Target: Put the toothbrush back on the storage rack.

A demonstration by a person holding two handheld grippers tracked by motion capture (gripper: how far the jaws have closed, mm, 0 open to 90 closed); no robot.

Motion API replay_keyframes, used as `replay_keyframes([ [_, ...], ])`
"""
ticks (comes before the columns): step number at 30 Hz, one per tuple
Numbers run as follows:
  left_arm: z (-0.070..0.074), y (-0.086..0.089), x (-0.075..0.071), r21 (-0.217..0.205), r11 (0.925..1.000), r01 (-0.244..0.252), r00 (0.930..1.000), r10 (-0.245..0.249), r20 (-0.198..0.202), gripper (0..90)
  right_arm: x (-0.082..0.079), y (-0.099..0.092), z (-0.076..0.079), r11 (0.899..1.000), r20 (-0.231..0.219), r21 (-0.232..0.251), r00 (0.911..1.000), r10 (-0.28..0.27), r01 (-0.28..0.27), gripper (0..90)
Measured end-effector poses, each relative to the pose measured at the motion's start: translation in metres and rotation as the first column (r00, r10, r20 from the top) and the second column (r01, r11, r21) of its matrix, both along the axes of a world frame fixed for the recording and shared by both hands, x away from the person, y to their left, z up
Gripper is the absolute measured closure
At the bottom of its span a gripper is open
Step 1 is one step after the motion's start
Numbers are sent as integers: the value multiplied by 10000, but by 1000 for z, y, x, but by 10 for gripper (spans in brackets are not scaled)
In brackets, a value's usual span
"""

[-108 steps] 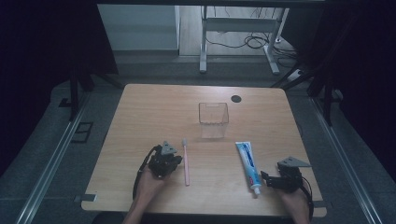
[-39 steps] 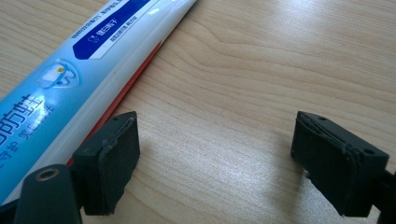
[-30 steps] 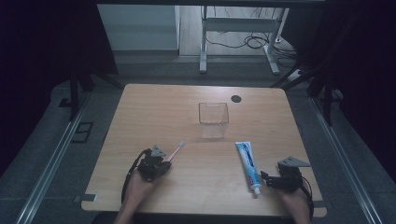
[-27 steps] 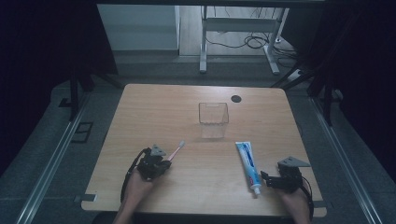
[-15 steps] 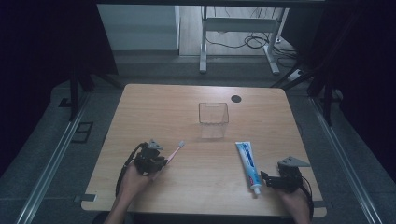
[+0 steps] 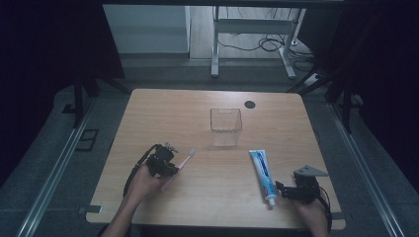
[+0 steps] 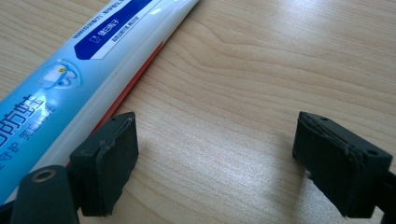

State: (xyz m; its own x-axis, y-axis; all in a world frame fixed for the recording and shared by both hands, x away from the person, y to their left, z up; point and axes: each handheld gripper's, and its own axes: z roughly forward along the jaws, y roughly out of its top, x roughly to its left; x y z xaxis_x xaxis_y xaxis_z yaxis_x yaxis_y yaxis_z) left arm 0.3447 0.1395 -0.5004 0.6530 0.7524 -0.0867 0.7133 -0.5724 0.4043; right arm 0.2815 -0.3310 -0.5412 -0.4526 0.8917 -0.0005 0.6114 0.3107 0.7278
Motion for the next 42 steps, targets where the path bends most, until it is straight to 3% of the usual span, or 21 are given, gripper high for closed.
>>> replay_keyframes([
  [9,0,-16,15,687,9974,217,9984,-181,-535,718,0,0,0,10000,-4,-1,10000,20,-20,135],
  [14,-4,-27,22,1262,9915,317,9961,-210,-854,717,0,0,0,10000,-8,-6,10000,31,-31,133],
  [21,-2,-31,26,1504,9883,236,9937,-68,-1115,752,0,0,0,10000,-11,-4,10000,49,-49,132],
  [27,-1,-35,30,1998,9796,219,9928,22,-1195,786,0,0,0,10000,-12,-3,10000,49,-49,132],
  [31,0,-35,30,2006,9795,172,9939,52,-1103,787,0,0,0,10000,-10,-5,10000,51,-51,132],
  [42,17,-27,30,989,9951,95,9964,-11,-853,788,0,0,0,10000,-10,-6,10000,51,-51,132],
])
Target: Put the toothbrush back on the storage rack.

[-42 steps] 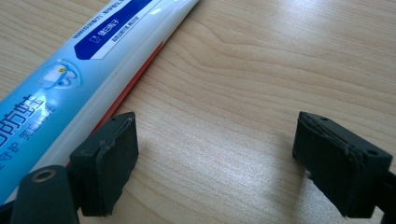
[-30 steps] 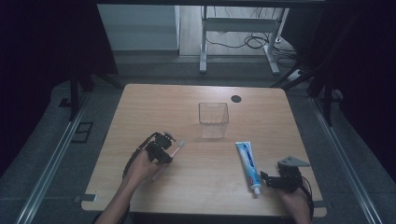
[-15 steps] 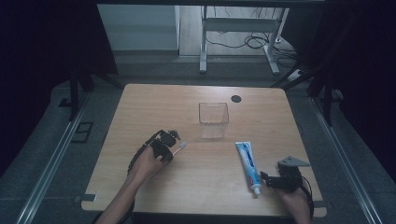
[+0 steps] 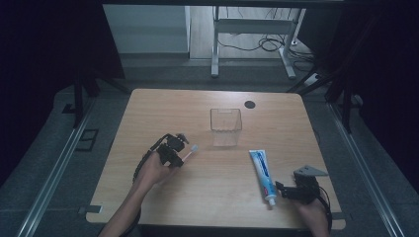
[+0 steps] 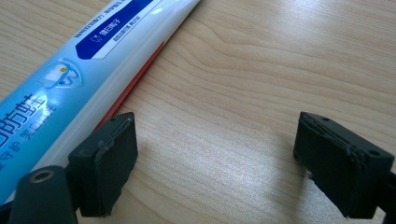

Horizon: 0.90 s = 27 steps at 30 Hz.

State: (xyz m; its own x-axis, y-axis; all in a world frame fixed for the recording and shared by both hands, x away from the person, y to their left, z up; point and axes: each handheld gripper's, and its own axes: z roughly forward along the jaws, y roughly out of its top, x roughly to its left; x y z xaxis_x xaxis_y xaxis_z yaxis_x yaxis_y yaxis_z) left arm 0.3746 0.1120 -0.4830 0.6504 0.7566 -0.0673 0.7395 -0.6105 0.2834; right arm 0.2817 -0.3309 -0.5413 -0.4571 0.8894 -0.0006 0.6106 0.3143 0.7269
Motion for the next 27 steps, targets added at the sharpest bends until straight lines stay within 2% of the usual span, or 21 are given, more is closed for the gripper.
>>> replay_keyframes([
  [5,7,3,-1,-397,9992,101,9997,-93,211,788,0,0,0,10000,0,-2,10000,1,-1,132],
  [6,10,4,-2,-579,9983,78,9995,-60,312,788,0,0,0,10000,-2,-2,10000,1,-1,132],
  [9,13,5,-2,-713,9974,135,9992,-107,395,787,0,0,0,10000,-1,-1,10000,0,0,132],
  [10,16,6,-2,-929,9956,127,9989,-84,462,788,0,0,0,10000,1,-4,10000,-1,1,132],
  [16,25,7,-2,-1301,9914,167,9969,-65,779,787,0,0,0,10000,-2,-5,10000,1,-1,132],
  [17,29,7,-3,-1391,9901,210,9954,-77,954,787,0,0,0,10000,0,-6,10000,2,-2,132],
  [23,38,5,-4,-1584,9867,370,9913,-161,1309,788,0,0,0,10000,22,-10,10000,16,-16,132],
  [27,45,0,-5,-1812,9824,463,9853,-150,1699,787,0,0,0,10000,14,3,10000,-7,7,132],
])
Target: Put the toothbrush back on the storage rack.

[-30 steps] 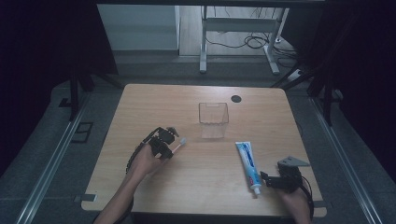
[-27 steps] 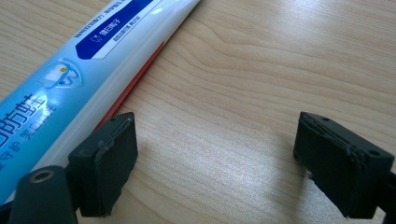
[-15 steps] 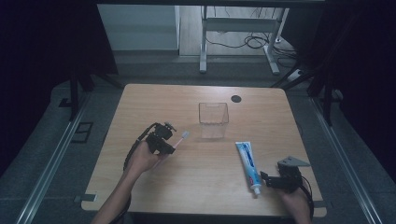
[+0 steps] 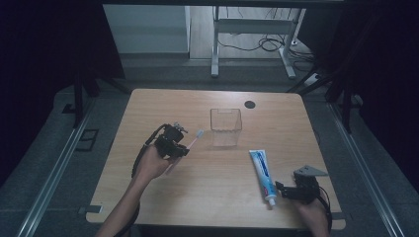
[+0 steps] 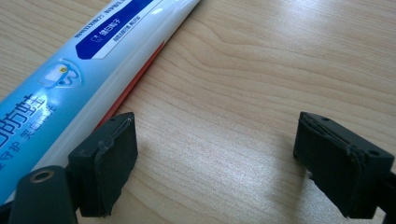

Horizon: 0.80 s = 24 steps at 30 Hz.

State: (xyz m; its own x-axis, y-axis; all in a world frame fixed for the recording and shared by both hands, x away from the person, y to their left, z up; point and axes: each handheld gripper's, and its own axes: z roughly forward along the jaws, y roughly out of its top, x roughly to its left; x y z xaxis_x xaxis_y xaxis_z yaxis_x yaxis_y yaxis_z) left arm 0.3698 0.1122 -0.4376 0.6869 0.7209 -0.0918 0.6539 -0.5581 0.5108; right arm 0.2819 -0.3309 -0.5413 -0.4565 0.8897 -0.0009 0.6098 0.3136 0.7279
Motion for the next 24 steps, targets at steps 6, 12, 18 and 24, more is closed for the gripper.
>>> replay_keyframes([
  [6,9,-5,2,-256,9996,123,9993,-114,365,787,0,0,0,10000,2,4,10000,-7,7,132],
  [12,22,-15,5,-662,9975,240,9969,-189,770,787,0,0,0,10000,-3,3,10000,-3,3,131],
  [18,30,-23,8,-717,9967,383,9947,-312,976,787,0,0,0,10000,-2,-2,10000,2,-2,131],
  [24,38,-31,11,-776,9955,537,9915,-440,1224,787,0,0,0,10000,-27,15,10000,-2,2,130],
])
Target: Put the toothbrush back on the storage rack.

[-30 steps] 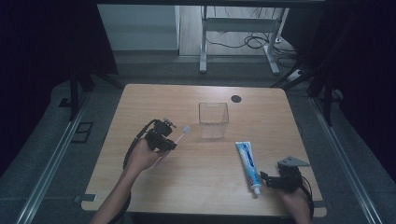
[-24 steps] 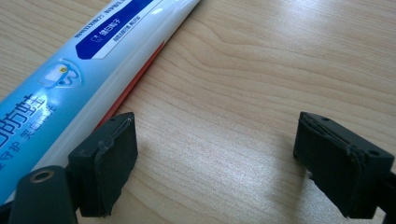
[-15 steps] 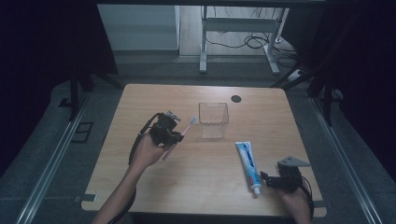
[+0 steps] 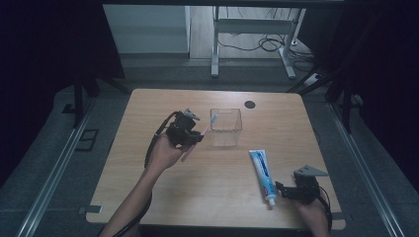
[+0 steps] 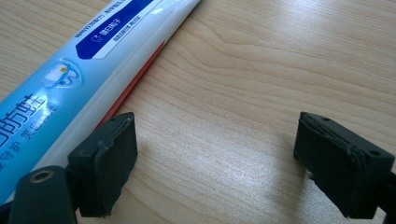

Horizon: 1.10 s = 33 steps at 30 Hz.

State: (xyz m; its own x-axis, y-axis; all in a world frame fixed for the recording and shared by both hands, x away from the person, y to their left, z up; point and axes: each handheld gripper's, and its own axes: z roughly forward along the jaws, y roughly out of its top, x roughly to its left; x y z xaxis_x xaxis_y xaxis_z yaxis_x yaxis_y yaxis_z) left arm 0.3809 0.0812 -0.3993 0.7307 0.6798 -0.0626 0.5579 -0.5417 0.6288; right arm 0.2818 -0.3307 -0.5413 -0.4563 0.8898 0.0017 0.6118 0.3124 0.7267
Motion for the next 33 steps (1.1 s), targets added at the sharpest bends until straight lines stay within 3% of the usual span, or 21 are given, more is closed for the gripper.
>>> replay_keyframes([
  [16,20,-25,14,-654,9978,56,9975,-10,705,787,0,0,0,10000,-2,1,10000,26,-26,128],
  [33,29,-45,28,-950,9954,97,9930,17,1185,788,0,0,0,10000,-7,-1,10000,94,-94,128],
])
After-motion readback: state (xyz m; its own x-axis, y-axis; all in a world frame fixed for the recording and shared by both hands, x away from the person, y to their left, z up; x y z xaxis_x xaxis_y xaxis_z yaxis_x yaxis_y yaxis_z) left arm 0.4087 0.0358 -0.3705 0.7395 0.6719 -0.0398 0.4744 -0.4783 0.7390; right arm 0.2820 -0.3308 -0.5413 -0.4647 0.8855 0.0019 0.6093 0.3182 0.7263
